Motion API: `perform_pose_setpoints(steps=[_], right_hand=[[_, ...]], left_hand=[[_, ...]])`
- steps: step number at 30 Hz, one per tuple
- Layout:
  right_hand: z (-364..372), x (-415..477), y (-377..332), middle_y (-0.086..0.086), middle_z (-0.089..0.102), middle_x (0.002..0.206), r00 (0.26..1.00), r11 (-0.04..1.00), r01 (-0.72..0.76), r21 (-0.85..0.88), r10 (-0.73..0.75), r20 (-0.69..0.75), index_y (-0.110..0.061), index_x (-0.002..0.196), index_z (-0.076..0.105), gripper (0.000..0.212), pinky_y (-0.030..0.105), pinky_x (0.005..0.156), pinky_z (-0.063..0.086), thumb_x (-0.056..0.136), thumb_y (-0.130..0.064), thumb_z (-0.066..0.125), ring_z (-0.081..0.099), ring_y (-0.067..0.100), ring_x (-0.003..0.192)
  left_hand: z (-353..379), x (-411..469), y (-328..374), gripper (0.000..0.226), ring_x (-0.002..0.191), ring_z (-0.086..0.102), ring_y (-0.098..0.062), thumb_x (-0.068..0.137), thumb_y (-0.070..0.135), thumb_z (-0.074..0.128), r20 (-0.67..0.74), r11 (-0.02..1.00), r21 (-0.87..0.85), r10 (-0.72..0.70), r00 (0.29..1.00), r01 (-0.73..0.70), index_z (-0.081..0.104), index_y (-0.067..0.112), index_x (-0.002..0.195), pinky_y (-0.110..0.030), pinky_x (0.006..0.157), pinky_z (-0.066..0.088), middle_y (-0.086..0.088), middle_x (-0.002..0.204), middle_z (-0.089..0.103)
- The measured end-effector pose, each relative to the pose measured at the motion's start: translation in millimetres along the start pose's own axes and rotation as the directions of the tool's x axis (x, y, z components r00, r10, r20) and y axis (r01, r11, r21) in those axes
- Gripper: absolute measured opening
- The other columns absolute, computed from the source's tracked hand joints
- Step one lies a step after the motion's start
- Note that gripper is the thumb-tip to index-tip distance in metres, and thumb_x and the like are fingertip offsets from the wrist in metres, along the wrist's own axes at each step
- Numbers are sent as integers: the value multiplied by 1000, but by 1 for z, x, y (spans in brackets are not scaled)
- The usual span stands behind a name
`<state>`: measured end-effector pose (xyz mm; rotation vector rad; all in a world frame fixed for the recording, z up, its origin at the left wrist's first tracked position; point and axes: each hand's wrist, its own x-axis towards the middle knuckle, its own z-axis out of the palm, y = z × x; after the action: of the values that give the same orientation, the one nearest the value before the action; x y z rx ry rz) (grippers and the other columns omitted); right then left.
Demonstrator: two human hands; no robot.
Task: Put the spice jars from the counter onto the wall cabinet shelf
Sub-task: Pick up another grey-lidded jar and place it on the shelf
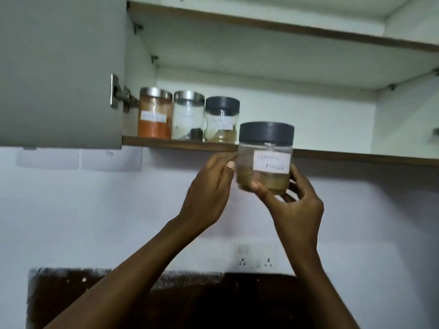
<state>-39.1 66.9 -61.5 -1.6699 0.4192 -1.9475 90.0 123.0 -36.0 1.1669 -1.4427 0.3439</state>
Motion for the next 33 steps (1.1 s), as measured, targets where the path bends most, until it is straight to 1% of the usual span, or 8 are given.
perform_pose_setpoints(steps=[3, 6, 9, 11, 14, 18, 21, 33], right_hand=[[8, 44, -10, -2, 67, 107, 995, 995, 89, -37, -91, -47, -21, 115, 61, 69, 23, 81, 54, 55, -50, 80, 64, 12, 96], [18, 86, -7, -1, 68, 91, 994, 989, 81, -127, -90, -67, -16, 99, 63, 49, 20, 66, 51, 62, -42, 82, 64, 16, 82], [28, 116, 6, -7, 59, 79, 997, 981, 33, -191, -46, -65, -22, 92, 59, 43, 16, 56, 43, 61, -40, 82, 58, 15, 74], [34, 129, 19, -7, 55, 79, 999, 969, -4, -247, -6, -39, -16, 98, 61, 49, 22, 58, 43, 61, -40, 83, 55, 16, 74], [41, 141, 39, 3, 60, 87, 999, 950, -26, -310, 35, 25, -6, 103, 61, 57, 43, 91, 46, 63, -41, 82, 60, 28, 90], [42, 149, 56, 6, 68, 101, 999, 927, 2, -375, 15, 42, -9, 109, 58, 64, 47, 116, 17, 64, -49, 79, 59, 25, 101], [44, 153, 62, 3, 68, 104, 995, 901, -6, -434, 47, 84, -12, 114, 55, 67, 42, 118, 4, 66, -55, 74, 60, 22, 106], [59, 161, 74, 1, 64, 116, 994, 789, 2, -614, 66, 89, -18, 120, 54, 74, 46, 113, -1, 67, -67, 64, 53, 22, 119]], left_hand=[[-5, 37, -15, 46, 139, 29, -20, 97, 23, 35, -13, 855, 478, 237, 972, -202, 36, 13, 142, -37, 113, 24, -6, 151, 33], [-2, 64, -40, 72, 147, -3, -26, 94, 33, 44, 106, 685, 715, 93, 990, -141, 5, 12, 150, -46, 118, 2, -8, 159, -4], [4, 71, -63, 88, 145, -14, -30, 90, 39, 50, 155, 653, 753, -50, 987, -85, -10, 12, 149, -49, 118, -4, -12, 157, -16], [10, 69, -74, 92, 143, -18, -32, 89, 44, 50, 154, 588, 804, -56, 987, -92, -13, 12, 148, -49, 117, -6, -13, 156, -19], [14, 69, -81, 99, 143, -19, -33, 85, 51, 51, 122, 532, 841, -12, 992, -97, -16, 12, 147, -50, 117, -7, -13, 156, -22], [14, 67, -86, 104, 143, -20, -33, 82, 53, 52, 132, 492, 862, 19, 991, -124, -18, 12, 147, -49, 116, -7, -13, 155, -24], [14, 67, -86, 105, 143, -19, -33, 80, 54, 52, 124, 478, 870, 27, 992, -122, -17, 11, 147, -49, 117, -6, -13, 155, -23], [19, 67, -92, 107, 143, -19, -32, 74, 61, 48, 109, 496, 860, 47, 993, -118, -14, 13, 148, -50, 117, -6, -12, 155, -23]])
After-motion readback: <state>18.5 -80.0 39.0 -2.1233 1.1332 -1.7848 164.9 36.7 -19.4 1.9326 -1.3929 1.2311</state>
